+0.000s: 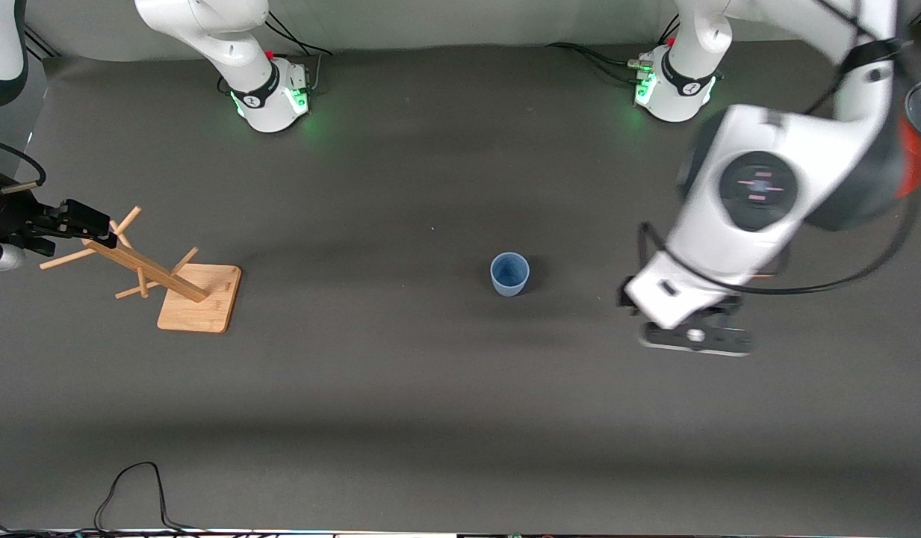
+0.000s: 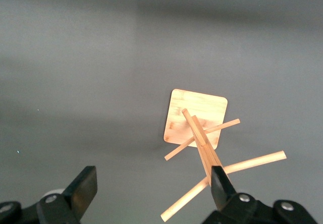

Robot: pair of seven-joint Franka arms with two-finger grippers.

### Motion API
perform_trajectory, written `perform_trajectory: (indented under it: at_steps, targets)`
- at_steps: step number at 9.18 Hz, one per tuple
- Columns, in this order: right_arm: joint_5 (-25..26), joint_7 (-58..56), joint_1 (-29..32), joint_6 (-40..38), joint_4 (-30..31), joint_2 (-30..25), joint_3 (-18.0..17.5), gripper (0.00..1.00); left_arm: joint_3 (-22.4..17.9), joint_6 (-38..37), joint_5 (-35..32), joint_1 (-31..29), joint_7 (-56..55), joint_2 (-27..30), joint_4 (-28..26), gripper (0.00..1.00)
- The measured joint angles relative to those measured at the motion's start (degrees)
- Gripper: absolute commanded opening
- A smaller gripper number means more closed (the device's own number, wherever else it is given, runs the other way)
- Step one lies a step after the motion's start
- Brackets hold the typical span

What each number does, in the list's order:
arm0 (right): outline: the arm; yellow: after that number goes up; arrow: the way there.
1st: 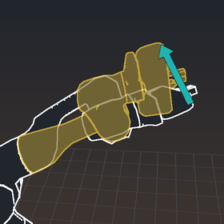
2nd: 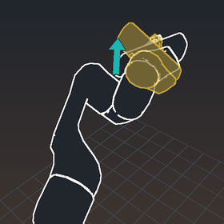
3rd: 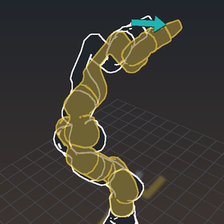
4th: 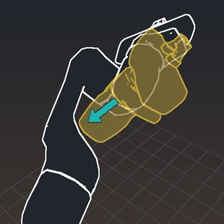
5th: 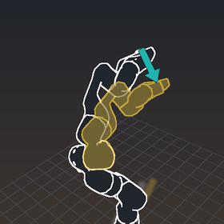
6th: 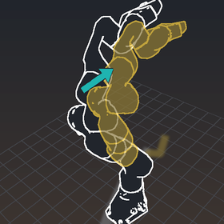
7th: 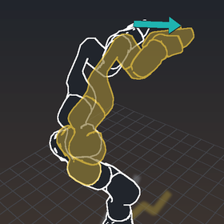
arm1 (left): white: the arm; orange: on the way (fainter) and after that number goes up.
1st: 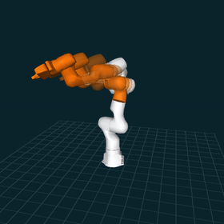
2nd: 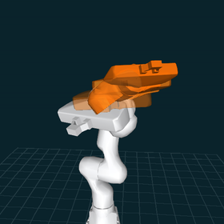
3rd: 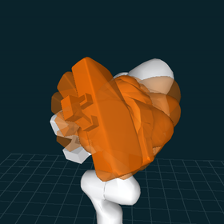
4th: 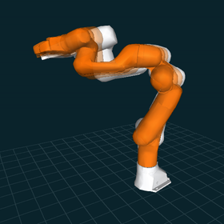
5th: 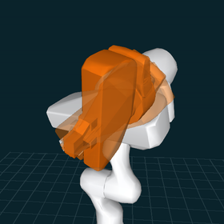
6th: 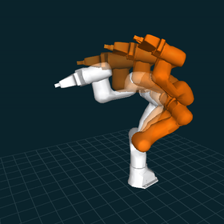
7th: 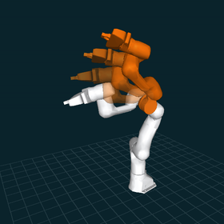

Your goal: Rotate and upright cup with both arms

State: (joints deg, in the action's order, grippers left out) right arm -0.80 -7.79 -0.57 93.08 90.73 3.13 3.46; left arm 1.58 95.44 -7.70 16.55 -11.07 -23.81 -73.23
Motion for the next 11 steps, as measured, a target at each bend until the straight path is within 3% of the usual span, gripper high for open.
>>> perform_trajectory:
  at_steps: [3, 7, 9, 11]
  targets:
    - [0.0, 0.0, 0.01, -0.01, 0.0, 0.02, 0.0, 1.0, 0.03, -7.44, 0.25, -3.02, 1.88, 5.98, -0.54, 1.0]
    - [0.0, 0.0, 0.0, -0.02, 0.01, 0.03, 0.0, 1.0, -0.5, -5.03, 3.95, -4.83, 1.87, 16.78, -12.31, 1.0]
    - [0.0, 0.0, 0.01, -0.02, 0.01, 0.04, 0.0, 1.0, -3.33, -2.5, 4.1, -4.9, 1.88, 20.73, -18.53, 1.0]
    - [0.0, 0.0, 0.01, -0.02, 0.01, 0.04, 0.0, 1.0, -5.55, -2.49, 3.28, -4.93, 1.97, 23.22, -20.14, 1.0]
